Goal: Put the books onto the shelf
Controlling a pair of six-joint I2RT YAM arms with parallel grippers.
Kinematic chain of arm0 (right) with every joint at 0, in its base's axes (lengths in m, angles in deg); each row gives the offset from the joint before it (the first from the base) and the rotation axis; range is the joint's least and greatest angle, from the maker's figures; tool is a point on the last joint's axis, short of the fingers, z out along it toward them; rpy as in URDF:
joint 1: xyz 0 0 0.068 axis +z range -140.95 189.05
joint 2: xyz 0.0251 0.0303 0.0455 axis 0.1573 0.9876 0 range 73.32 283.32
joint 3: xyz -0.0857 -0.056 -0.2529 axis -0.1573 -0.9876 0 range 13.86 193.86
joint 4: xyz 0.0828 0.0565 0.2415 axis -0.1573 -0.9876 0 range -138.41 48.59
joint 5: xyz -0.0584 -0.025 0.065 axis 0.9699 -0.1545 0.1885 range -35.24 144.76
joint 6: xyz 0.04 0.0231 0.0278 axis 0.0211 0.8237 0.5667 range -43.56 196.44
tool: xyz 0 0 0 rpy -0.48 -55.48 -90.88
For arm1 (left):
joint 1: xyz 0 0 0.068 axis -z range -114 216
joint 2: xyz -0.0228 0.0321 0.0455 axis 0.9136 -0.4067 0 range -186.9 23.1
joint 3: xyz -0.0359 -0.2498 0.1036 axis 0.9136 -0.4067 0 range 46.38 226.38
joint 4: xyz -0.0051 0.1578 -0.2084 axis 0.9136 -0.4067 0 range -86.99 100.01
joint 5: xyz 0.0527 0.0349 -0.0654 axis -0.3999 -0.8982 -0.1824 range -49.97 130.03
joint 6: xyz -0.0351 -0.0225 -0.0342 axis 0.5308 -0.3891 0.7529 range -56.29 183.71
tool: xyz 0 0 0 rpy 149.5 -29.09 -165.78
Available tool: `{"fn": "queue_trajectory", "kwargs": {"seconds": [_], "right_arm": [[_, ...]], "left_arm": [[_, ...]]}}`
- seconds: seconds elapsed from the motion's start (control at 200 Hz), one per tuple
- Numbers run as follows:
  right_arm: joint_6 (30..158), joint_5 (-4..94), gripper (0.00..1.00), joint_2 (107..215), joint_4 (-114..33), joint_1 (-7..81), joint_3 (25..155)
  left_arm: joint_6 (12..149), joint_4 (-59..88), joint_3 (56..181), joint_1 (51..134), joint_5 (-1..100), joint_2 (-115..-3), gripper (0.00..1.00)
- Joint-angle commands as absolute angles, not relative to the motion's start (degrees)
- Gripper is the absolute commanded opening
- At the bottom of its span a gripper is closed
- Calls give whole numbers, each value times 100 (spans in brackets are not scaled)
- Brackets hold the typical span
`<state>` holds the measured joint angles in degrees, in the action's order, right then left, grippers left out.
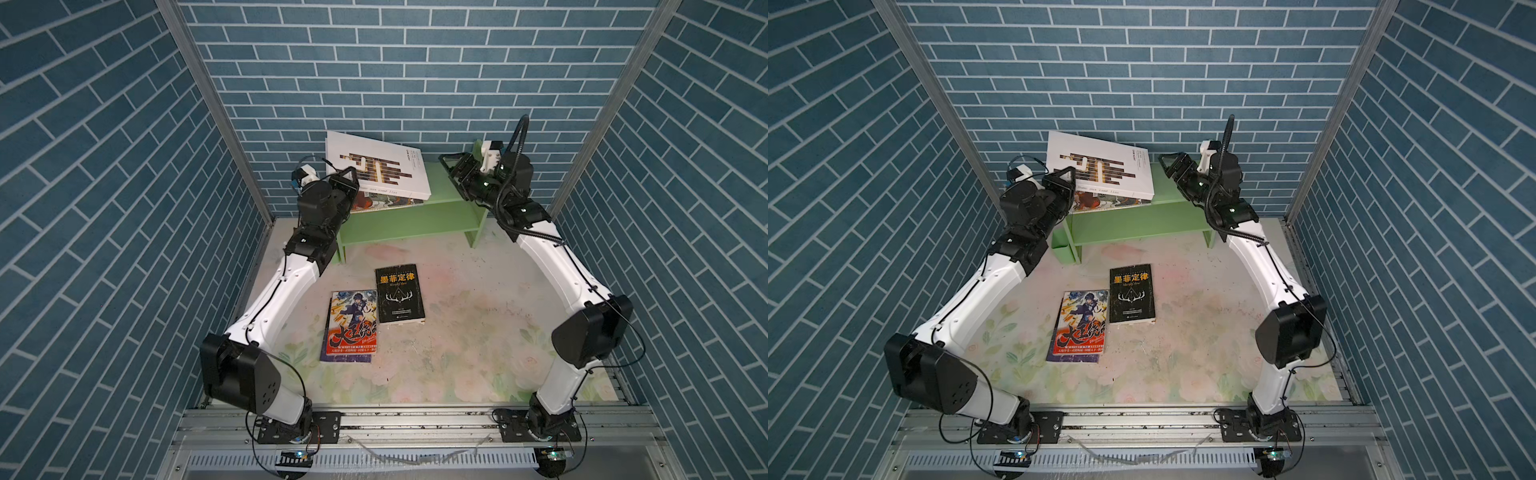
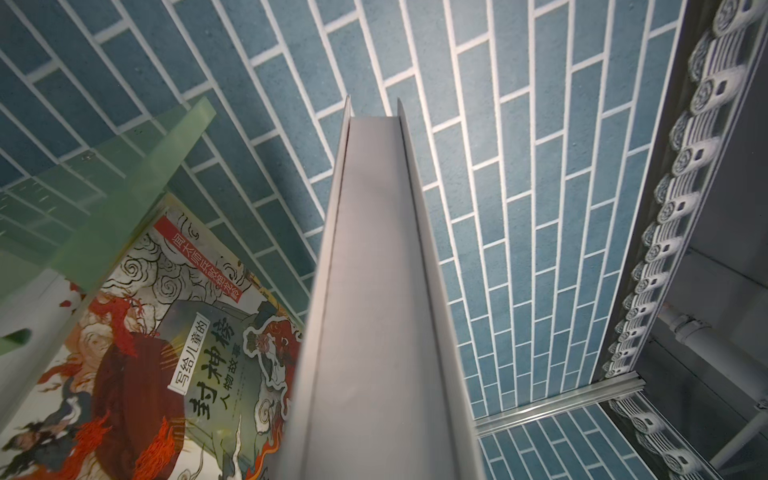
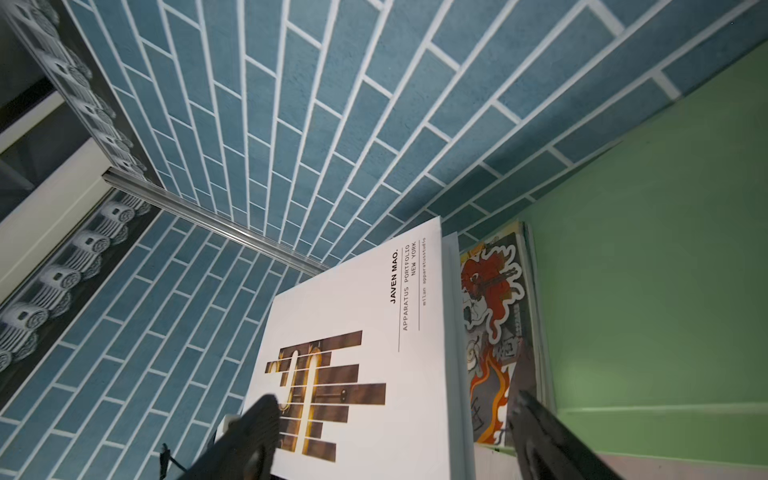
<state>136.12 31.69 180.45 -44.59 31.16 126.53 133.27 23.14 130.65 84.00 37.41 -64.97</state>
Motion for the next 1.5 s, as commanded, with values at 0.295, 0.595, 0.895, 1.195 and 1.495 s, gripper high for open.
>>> {"fn": "queue_trajectory", "kwargs": {"seconds": [0.295, 0.595, 0.895, 1.195, 1.495], "right_arm": [[13468, 2114, 85, 19692, -5545, 2880, 14584], [13738, 1828, 84, 19856, -5380, 2933, 14732], [13788, 1838, 83, 20024, -5379, 3130, 14688], [13770, 1916, 83, 19979, -5371, 3253, 14636], [13666, 2149, 83, 19940, -5656, 3277, 14598]], "left_arm": [[13266, 2646, 13523, 8604, 3125, -7172, 20], [13507, 2715, 13525, 8597, 3109, -7178, 21], [13570, 2470, 13491, 8570, 3260, -7095, 21], [13647, 2357, 13339, 8424, 3318, -6998, 21], [13652, 2232, 13253, 8385, 3329, -7009, 23]]}}
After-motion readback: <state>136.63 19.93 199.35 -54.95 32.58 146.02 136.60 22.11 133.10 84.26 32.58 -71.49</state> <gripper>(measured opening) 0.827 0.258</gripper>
